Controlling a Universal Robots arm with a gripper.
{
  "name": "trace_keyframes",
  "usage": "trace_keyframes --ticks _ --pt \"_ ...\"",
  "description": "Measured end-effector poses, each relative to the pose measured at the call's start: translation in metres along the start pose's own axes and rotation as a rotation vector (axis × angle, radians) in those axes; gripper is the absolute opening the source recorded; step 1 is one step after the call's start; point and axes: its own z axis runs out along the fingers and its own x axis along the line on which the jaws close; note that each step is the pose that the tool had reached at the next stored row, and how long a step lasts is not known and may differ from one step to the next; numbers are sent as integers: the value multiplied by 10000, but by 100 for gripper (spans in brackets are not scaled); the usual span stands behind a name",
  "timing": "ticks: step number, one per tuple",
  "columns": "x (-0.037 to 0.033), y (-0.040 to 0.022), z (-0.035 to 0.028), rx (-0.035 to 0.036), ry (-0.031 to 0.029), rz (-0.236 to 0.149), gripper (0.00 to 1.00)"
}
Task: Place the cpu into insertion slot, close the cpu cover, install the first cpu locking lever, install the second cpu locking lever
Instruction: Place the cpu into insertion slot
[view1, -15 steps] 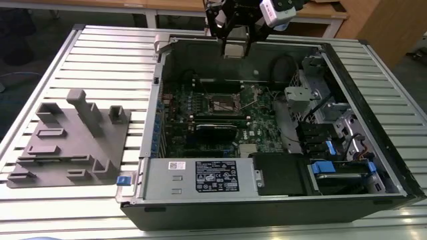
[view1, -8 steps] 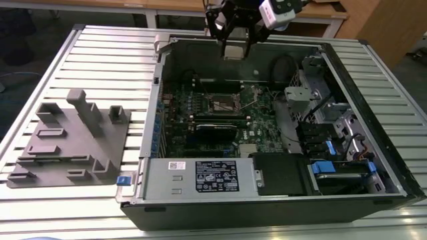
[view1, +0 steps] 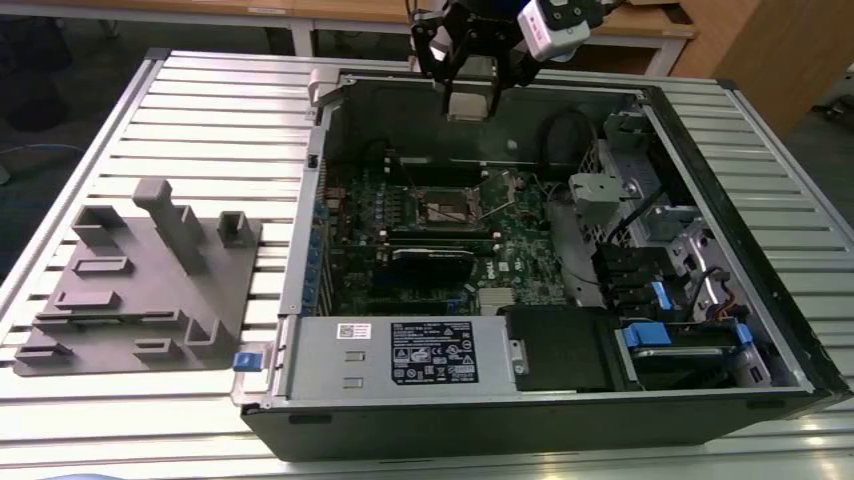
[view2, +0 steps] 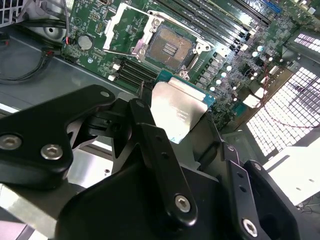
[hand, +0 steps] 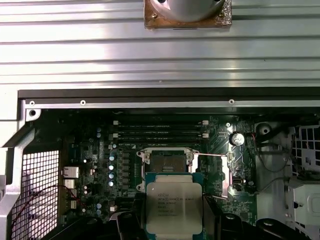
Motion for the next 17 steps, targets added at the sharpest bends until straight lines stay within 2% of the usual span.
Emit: trace_keyframes --ticks 5,12,17 --pt "0 -2 17 -2 -4 0 54" --pt "-1 -7 80 0 -5 0 54" --pt "-2 -8 93 -1 -6 -1 54"
